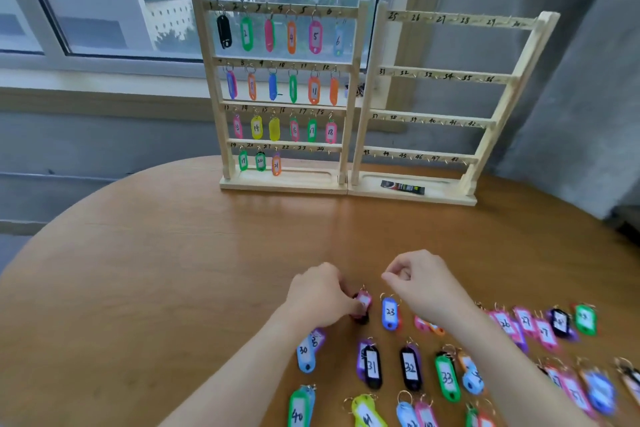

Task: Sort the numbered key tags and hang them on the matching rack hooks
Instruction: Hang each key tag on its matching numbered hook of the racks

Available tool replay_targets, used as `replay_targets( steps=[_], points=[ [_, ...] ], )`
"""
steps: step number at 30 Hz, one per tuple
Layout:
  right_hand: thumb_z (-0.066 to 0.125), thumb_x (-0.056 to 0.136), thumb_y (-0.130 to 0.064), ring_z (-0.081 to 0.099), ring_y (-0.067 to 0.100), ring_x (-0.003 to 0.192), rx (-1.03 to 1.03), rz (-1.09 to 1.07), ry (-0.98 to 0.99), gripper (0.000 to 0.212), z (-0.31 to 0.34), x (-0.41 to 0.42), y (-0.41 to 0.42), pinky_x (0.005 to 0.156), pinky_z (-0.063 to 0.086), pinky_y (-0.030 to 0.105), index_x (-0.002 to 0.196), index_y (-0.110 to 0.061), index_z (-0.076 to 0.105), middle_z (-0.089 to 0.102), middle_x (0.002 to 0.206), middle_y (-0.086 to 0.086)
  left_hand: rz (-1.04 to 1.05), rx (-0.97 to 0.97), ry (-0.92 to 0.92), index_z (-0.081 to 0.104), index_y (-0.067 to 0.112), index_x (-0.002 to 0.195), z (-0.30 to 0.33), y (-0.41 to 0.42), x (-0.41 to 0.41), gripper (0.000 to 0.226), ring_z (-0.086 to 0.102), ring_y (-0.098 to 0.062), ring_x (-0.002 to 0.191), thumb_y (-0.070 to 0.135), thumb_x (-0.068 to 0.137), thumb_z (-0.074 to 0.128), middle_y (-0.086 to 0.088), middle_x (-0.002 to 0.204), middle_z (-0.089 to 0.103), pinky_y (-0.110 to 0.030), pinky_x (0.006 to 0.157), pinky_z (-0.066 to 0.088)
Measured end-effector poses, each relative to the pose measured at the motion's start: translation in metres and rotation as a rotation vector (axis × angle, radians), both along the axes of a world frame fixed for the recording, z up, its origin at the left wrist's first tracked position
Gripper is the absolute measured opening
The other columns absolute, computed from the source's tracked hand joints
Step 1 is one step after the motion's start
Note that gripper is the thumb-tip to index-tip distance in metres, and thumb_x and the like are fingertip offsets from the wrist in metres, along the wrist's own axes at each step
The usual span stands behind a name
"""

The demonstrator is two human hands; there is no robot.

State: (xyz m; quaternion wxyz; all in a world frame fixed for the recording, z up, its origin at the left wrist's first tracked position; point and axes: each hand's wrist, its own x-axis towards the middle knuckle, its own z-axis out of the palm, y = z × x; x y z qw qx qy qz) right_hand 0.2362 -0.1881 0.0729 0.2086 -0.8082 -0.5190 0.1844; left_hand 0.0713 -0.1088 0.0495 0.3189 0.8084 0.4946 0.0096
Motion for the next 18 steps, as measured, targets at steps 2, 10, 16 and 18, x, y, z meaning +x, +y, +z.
replay_targets(
  steps=[2,10,16,18],
  points=[
    [0.067,0.094,-0.030,0.055,0.006,0.057,-0.018,0.007,0.006,0.015,-0.001,-0.001,-0.003,0.065,0.051,0.033,0.081,-0.025,0.072,0.055,0.051,-0.010,0.005,-0.045,0.011,0.073,0.021,0.084,-0.001,0.003,0.000,0.036,0.067,-0.019,0.085,0.052,0.068,0.083,0.005,0.079,0.071,-0.033,0.081,0.053],
    [0.070,0.089,-0.049,0.062,0.012,0.077,-0.121,0.041,-0.122,0.019,0.003,-0.016,-0.006,0.067,0.047,0.029,0.081,-0.032,0.073,0.065,0.076,-0.012,0.143,-0.120,-0.385,0.062,0.013,0.089,-0.001,0.012,-0.017,0.023,0.057,-0.011,0.063,0.032,0.089,0.074,-0.001,0.081,0.075,-0.024,0.059,0.043],
    [0.074,0.078,-0.064,0.066,0.022,0.089,-0.250,0.074,-0.310,0.045,0.001,-0.038,0.010,0.075,0.052,0.032,0.092,-0.022,0.067,0.067,0.092,-0.002,0.257,-0.124,-0.604,0.053,0.010,0.102,0.004,0.023,-0.037,0.011,0.066,-0.010,0.068,0.016,0.098,0.062,0.007,0.085,0.078,-0.029,0.067,0.050],
    [0.076,0.077,-0.063,0.066,0.024,0.090,-0.264,0.088,-0.335,0.046,-0.001,-0.042,0.017,0.074,0.051,0.032,0.090,-0.020,0.065,0.067,0.092,0.000,0.245,-0.133,-0.631,0.057,0.013,0.106,0.005,0.027,-0.042,0.007,0.066,-0.010,0.067,0.012,0.100,0.057,0.004,0.085,0.078,-0.026,0.065,0.047]
  ],
)
